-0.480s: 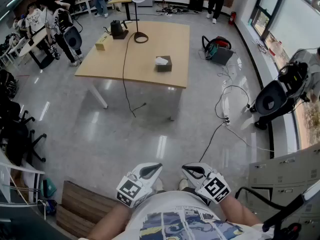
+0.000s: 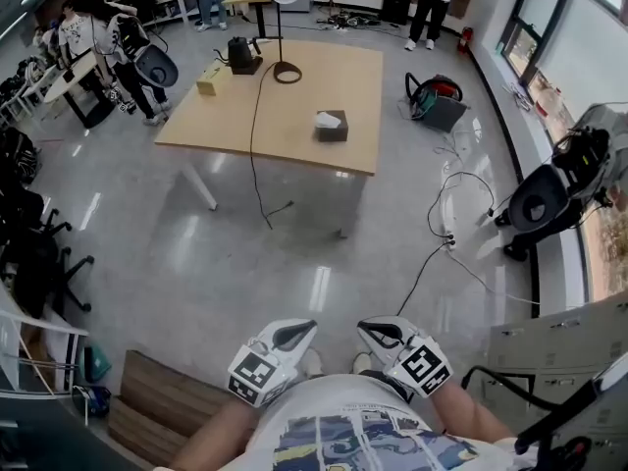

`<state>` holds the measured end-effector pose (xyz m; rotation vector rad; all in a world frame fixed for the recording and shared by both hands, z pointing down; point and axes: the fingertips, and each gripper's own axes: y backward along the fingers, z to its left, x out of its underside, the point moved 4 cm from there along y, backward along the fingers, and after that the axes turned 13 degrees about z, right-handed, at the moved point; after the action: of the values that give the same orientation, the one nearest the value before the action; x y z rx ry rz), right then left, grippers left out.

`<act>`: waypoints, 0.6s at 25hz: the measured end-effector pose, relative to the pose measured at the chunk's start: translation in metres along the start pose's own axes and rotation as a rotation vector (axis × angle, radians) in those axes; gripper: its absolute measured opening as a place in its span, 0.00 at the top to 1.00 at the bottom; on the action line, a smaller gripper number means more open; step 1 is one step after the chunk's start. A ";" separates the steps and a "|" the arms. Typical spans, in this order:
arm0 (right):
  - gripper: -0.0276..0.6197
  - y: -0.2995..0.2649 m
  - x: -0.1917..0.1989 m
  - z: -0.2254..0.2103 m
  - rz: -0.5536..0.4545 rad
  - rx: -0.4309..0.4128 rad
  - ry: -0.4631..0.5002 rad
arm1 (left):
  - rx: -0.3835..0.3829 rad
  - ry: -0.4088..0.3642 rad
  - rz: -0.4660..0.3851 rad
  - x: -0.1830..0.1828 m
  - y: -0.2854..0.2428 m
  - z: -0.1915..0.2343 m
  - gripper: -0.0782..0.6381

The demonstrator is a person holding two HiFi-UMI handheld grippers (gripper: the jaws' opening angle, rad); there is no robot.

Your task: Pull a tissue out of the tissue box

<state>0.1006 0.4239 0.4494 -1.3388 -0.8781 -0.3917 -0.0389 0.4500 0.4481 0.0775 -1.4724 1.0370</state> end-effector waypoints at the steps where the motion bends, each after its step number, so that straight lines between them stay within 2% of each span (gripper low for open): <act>1: 0.95 -0.002 -0.001 -0.002 -0.001 0.006 -0.006 | -0.003 0.002 -0.003 0.000 0.001 0.002 0.88; 10: 0.95 -0.014 -0.013 0.000 -0.004 0.027 -0.034 | -0.026 -0.006 -0.017 0.006 0.004 0.020 0.88; 15: 0.95 -0.018 -0.012 -0.007 0.005 0.024 -0.050 | -0.010 -0.003 -0.002 0.004 -0.008 0.030 0.88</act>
<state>0.0824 0.4102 0.4527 -1.3334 -0.9185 -0.3438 -0.0582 0.4290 0.4610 0.0739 -1.4795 1.0283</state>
